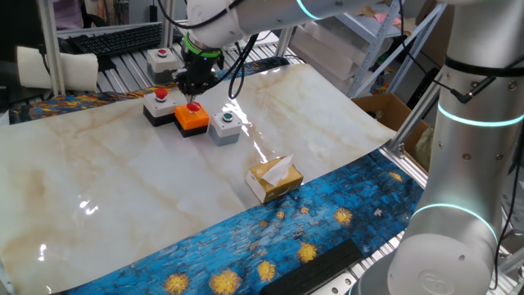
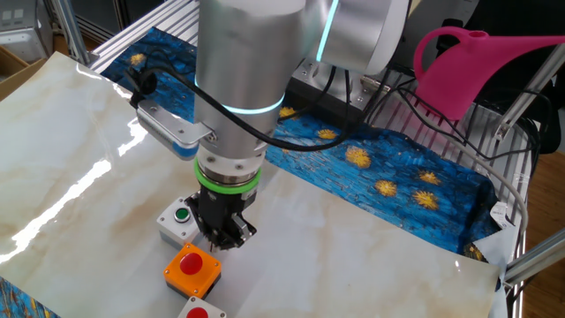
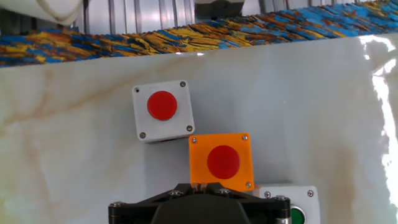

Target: Press three buttons from left to right in sequence

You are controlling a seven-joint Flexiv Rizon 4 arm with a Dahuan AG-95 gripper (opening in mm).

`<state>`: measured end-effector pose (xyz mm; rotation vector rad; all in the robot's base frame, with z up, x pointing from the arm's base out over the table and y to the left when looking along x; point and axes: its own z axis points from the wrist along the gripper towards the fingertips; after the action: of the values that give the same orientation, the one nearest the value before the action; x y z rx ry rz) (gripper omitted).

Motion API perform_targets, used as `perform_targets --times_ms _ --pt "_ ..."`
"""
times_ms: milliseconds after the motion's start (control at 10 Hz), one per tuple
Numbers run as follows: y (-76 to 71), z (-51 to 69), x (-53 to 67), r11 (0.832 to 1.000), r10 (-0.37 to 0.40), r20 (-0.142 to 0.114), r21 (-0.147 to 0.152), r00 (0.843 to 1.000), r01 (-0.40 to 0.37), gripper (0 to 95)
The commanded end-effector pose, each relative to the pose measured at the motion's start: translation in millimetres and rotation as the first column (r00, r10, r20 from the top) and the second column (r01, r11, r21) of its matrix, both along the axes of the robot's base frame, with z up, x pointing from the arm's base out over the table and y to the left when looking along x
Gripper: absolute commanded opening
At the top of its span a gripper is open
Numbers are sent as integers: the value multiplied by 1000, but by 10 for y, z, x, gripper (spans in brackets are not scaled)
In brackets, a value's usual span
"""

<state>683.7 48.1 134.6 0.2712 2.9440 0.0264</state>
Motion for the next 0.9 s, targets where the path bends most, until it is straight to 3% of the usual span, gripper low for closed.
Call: perform_targets --times_ms 100,500,900 --pt "1 4 -2 1000 6 0 -4 1000 -6 0" --pt "91 48 133 1000 -24 -4 -6 1000 24 0" --pt "234 144 424 999 -49 -13 -8 999 49 0"
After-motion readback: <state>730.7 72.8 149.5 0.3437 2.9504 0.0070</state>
